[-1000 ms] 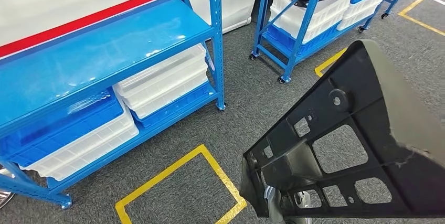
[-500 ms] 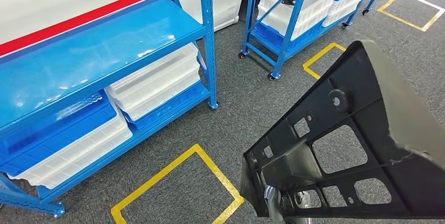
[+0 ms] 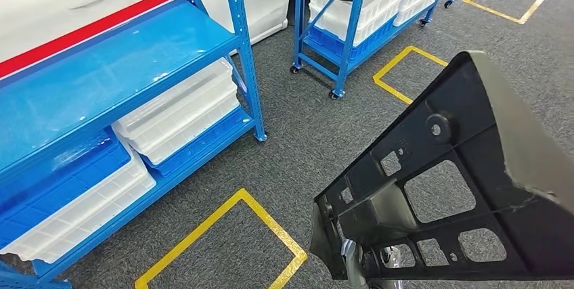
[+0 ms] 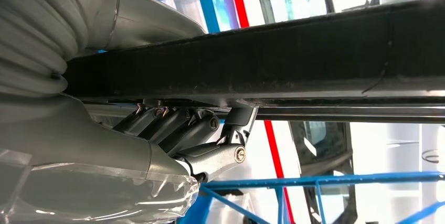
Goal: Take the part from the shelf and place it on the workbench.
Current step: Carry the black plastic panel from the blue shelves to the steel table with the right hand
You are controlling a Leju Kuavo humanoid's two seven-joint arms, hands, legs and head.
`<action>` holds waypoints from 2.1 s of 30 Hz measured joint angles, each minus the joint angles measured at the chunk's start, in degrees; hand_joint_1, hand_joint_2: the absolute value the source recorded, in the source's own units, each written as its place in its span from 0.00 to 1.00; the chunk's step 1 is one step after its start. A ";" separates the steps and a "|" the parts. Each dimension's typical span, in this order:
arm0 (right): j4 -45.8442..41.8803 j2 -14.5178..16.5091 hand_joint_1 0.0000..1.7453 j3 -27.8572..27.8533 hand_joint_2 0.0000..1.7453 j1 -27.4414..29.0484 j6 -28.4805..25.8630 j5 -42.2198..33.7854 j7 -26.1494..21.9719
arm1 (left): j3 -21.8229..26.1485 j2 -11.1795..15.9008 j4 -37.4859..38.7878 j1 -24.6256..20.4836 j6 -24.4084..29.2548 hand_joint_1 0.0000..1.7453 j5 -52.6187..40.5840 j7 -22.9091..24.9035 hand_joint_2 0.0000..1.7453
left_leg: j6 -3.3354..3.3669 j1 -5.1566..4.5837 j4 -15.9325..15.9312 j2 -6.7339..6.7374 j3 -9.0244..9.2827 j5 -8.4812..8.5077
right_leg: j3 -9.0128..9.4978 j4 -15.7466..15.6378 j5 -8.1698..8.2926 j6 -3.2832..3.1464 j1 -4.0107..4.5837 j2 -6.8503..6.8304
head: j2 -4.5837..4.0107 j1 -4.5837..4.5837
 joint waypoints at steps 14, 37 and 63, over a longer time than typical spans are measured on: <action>-0.01 0.00 1.00 -0.22 1.00 -0.01 -0.02 0.14 0.07 | 0.00 -0.09 0.00 -0.39 -0.33 0.00 -0.33 0.05 1.00 | 2.29 -0.19 -4.82 2.38 1.67 1.72 | -4.03 8.62 -2.63 2.61 -0.44 -1.95 | 0.00 0.01; -0.01 0.17 1.00 -0.22 1.00 -0.04 0.00 0.46 0.22 | -0.02 -0.16 0.00 -0.51 -0.37 0.00 -0.75 0.20 1.00 | 0.89 -0.46 -4.06 -0.49 1.44 0.92 | -0.48 -0.35 0.56 1.33 0.03 1.04 | 0.00 0.01; -0.01 0.43 1.00 -0.28 1.00 0.02 -0.26 0.79 1.21 | 0.01 -0.66 0.00 -0.20 -0.41 0.00 -0.96 0.66 1.00 | -0.14 0.01 4.62 0.71 -1.99 -1.85 | -0.07 -0.08 -0.11 -0.16 0.15 -0.29 | 0.00 0.00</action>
